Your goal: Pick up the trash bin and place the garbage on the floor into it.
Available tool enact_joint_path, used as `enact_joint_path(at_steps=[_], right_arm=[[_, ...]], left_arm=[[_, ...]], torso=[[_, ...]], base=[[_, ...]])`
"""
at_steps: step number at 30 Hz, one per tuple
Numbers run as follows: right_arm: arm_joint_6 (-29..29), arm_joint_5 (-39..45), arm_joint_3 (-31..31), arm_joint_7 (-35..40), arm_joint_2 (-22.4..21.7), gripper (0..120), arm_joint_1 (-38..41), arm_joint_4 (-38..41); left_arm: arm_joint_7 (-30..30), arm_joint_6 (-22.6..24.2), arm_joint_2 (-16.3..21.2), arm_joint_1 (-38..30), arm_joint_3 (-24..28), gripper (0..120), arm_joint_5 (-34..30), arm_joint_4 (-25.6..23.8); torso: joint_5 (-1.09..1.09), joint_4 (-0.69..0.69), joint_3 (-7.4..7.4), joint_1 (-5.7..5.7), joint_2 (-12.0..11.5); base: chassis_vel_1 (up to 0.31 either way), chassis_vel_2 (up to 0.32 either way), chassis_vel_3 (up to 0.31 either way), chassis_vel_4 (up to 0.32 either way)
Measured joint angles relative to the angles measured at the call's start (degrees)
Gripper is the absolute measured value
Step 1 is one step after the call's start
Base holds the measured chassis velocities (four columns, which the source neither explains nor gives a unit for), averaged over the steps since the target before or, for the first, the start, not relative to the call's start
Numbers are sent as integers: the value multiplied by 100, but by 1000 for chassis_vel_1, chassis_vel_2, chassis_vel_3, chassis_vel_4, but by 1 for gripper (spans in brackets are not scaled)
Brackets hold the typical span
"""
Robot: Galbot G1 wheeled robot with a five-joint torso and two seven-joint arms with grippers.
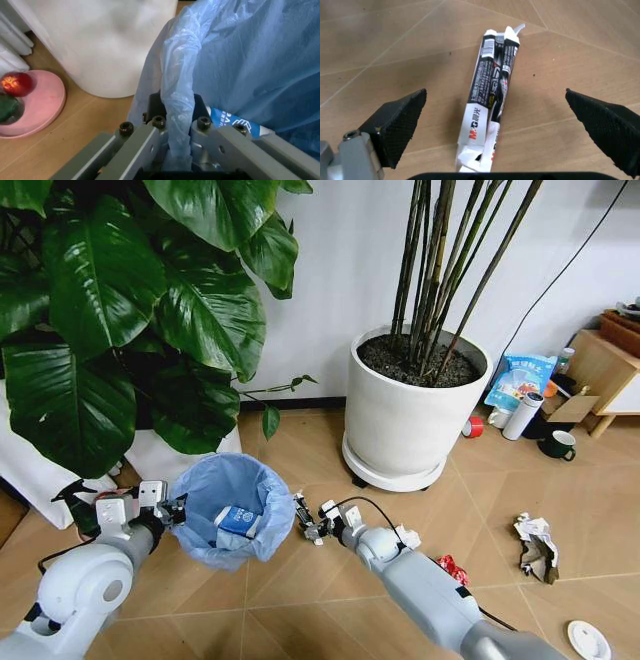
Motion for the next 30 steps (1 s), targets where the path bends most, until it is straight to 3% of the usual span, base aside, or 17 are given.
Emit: enact_joint_path(at_steps=[17,23,26,28,30], right_arm=[[264,-531,320,-262,577,97,264,-1069],[376,-725,453,-351,708,77,325,-1327],[398,-783,499,-383,754,62,341,-1424],[398,-791,512,-387,765,60,345,-1439],[404,-811,556,-406,799,49,358,-1496]], left_arm=[[9,-20,4,53,8,0,25,-35],[13,-23,-12,51,28,0,28,-45],[14,-23,-15,48,35,0,33,-48],[14,-24,-14,48,35,0,33,-48],[16,-25,0,48,32,0,33,-49]], torso=[[1,1,0,0,0],[0,1,0,0,0],[1,0,0,0,0],[1,0,0,0,0],[2,0,0,0,0]], base=[[0,0,0,0],[0,0,0,0],[0,0,0,0],[0,0,0,0],[0,0,0,0]])
